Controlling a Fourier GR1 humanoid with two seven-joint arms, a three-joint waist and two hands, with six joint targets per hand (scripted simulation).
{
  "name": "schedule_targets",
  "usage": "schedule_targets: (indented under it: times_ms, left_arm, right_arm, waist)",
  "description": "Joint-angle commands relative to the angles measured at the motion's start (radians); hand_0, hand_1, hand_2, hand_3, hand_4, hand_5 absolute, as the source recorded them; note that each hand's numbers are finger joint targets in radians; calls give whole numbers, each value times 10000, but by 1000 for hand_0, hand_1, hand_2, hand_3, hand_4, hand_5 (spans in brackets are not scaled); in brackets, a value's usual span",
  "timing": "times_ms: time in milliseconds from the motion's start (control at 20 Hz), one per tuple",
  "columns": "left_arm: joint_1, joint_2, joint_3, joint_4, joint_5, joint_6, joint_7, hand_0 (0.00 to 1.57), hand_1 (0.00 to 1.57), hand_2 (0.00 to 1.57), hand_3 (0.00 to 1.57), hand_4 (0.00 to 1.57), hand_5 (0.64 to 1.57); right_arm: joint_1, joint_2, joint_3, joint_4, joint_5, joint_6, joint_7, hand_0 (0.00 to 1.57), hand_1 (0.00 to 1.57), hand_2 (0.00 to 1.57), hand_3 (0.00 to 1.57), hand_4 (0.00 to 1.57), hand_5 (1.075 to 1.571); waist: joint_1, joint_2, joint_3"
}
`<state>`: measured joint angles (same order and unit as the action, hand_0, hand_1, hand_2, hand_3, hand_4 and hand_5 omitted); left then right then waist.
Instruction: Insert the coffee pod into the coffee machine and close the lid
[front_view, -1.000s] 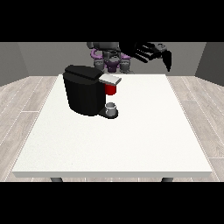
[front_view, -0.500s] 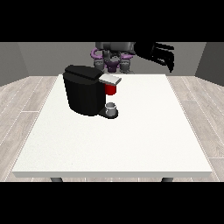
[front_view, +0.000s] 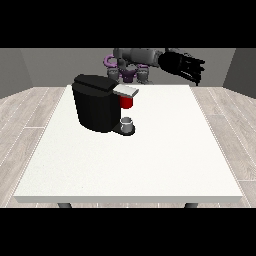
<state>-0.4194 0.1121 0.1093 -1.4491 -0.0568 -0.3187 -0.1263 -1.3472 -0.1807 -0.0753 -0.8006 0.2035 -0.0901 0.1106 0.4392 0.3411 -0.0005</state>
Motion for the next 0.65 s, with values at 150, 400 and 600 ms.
schedule_targets:
  times_ms: [150,400,600]
  left_arm:
    - [390,458,504,417,301,-302,-638,0,0,0,0,347,1571]
    - [1115,40,143,352,-51,94,-365,0,0,0,0,258,1571]
    - [1276,-221,-80,1038,-354,318,-510,0,0,0,0,266,1571]
  right_arm:
    - [216,525,-10,-3,-222,163,-625,0,0,0,0,0,1571]
    - [1510,1575,575,-241,-239,433,-2000,0,0,0,0,219,1571]
    - [2417,1786,1423,-731,-1235,-39,-2046,0,0,0,0,259,1571]
  waist:
    - [-445,-348,-1]
    - [-1139,-1103,4]
    - [-1410,-1866,2]
